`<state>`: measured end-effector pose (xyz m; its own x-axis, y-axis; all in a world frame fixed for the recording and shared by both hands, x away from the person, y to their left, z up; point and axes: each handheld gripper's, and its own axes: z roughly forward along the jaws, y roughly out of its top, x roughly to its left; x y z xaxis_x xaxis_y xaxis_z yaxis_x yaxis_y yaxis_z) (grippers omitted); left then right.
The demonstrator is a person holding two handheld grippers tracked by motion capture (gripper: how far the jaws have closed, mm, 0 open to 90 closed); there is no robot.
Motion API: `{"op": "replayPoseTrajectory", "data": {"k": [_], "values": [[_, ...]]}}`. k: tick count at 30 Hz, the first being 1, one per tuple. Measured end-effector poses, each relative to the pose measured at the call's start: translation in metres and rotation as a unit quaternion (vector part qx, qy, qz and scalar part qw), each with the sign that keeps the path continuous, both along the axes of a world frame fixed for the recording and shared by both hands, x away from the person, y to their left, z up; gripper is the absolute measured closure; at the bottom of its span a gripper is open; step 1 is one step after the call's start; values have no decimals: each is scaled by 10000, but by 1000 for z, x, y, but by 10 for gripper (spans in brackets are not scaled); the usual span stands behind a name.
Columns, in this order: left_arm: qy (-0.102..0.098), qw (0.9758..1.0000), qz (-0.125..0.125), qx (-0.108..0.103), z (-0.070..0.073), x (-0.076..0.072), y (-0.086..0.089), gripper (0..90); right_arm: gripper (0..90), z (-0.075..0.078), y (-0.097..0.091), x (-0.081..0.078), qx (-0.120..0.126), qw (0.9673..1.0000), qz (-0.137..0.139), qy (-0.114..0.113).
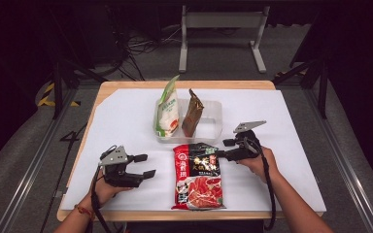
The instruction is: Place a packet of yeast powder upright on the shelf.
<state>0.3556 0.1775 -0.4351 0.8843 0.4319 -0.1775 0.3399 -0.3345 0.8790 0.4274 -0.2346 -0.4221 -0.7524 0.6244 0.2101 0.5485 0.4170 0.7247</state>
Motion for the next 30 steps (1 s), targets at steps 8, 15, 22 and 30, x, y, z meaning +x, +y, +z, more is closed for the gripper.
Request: {"op": "replayPoseTrajectory", "data": {"k": [8,15,22,30], "values": [[537,9971,-537,-104,-1,0,-44,228,301,-14,13,13,52,9995,35,298],[672,9946,-676,415,-7,2,-76,190,284,-17,13,19,107,9984,46,560],[701,9951,-511,475,-13,3,-80,159,317,-17,16,12,25,9988,60,483],[824,9938,-335,661,-20,3,-82,159,358,-16,21,6,-34,9987,80,510]]}}
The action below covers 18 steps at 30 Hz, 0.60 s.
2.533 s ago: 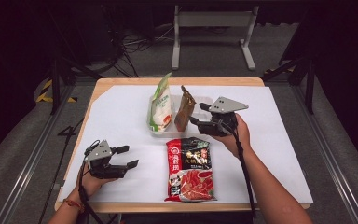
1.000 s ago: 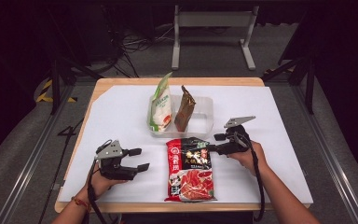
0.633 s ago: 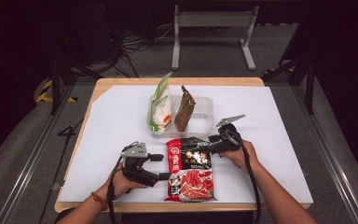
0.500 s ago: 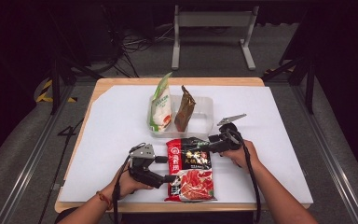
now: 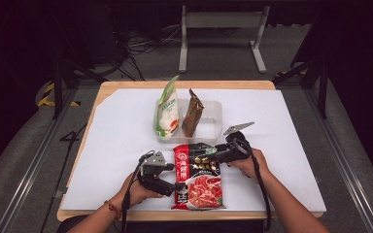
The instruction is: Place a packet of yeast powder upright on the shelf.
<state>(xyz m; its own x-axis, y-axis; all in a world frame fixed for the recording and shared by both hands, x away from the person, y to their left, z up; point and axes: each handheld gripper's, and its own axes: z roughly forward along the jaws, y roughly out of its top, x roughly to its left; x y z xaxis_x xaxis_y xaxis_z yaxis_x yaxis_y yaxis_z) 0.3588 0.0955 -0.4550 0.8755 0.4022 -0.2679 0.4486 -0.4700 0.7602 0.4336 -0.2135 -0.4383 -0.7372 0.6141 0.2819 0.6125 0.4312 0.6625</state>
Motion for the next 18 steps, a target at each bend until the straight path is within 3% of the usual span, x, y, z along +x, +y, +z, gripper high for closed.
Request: {"op": "replayPoseTrajectory", "data": {"k": [4,8,12,18], "values": [[9,10000,-65,3,-1,1,-2,167,381,-1,-1,1,79,10000,16,11],[41,10000,-45,-6,0,2,-2,217,464,-2,1,-1,128,9999,83,-17],[61,10000,72,6,0,3,-1,301,600,-4,-1,0,339,9992,131,139],[14,9999,156,38,1,3,0,384,759,0,-8,-1,590,9979,240,75]]}}
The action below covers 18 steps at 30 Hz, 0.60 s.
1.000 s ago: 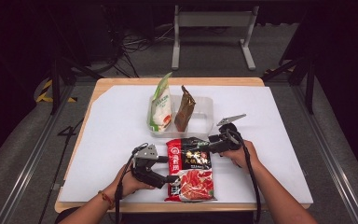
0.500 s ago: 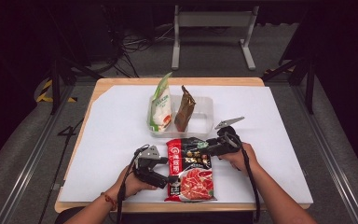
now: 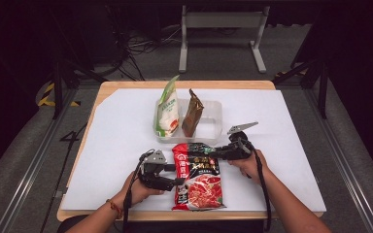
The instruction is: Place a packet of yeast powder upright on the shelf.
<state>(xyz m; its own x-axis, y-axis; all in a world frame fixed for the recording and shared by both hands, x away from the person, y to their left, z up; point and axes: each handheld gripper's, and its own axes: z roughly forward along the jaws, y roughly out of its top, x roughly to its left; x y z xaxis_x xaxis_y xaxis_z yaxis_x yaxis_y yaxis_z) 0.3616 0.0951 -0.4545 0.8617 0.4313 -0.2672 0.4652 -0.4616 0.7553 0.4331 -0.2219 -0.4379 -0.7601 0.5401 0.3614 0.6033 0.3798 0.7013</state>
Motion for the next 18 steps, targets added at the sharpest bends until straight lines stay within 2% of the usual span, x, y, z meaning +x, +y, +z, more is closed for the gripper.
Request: {"op": "replayPoseTrajectory", "data": {"k": [7,9,10,11,14,18], "values": [[-212,9998,34,-22,4,-2,0,426,808,16,-3,-9,90,9994,116,-301],[-301,9995,33,-63,5,0,0,418,822,25,-6,-16,183,9986,154,-478],[-345,9994,49,-68,6,0,0,418,822,25,-6,-16,183,9986,154,-478],[-442,9989,125,-102,9,2,1,411,829,29,-6,-20,215,9978,182,-602],[-471,9988,87,-117,11,4,2,399,832,34,-5,-23,253,9970,206,-698],[-527,9986,80,-10,20,10,-2,426,830,41,-4,-26,258,9956,235,-868]]}}
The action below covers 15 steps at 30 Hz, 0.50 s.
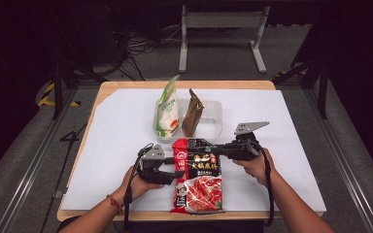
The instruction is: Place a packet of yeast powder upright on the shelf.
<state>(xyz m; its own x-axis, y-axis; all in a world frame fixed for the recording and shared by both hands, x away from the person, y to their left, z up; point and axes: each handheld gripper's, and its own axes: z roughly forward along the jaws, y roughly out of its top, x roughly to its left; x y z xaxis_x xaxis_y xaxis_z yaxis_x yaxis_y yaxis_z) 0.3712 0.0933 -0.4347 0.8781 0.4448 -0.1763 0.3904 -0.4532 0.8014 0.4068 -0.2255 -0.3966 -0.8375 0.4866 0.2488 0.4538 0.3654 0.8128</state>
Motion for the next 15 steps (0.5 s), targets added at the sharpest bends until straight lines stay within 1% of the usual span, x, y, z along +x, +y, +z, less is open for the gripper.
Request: {"op": "replayPoseTrajectory", "data": {"k": [3,6,7,8,11,12,15], "values": [[-70,10000,34,-19,4,5,-3,502,822,3,-5,2,163,9998,-67,12],[-145,9999,-38,59,4,7,-6,545,807,2,-10,4,256,9996,15,76],[-171,9998,-62,56,5,7,-7,562,794,1,-11,5,301,9995,37,112],[-213,9997,-81,49,5,6,-8,584,770,1,-12,6,322,9994,52,141],[-377,9992,-132,22,6,4,-10,629,692,0,-14,9,458,9983,225,286],[-431,9990,-139,24,7,2,-11,637,658,0,-14,10,459,9980,276,336],[-439,9989,-158,39,6,3,-12,647,641,-1,-10,11,417,9979,340,350]]}}
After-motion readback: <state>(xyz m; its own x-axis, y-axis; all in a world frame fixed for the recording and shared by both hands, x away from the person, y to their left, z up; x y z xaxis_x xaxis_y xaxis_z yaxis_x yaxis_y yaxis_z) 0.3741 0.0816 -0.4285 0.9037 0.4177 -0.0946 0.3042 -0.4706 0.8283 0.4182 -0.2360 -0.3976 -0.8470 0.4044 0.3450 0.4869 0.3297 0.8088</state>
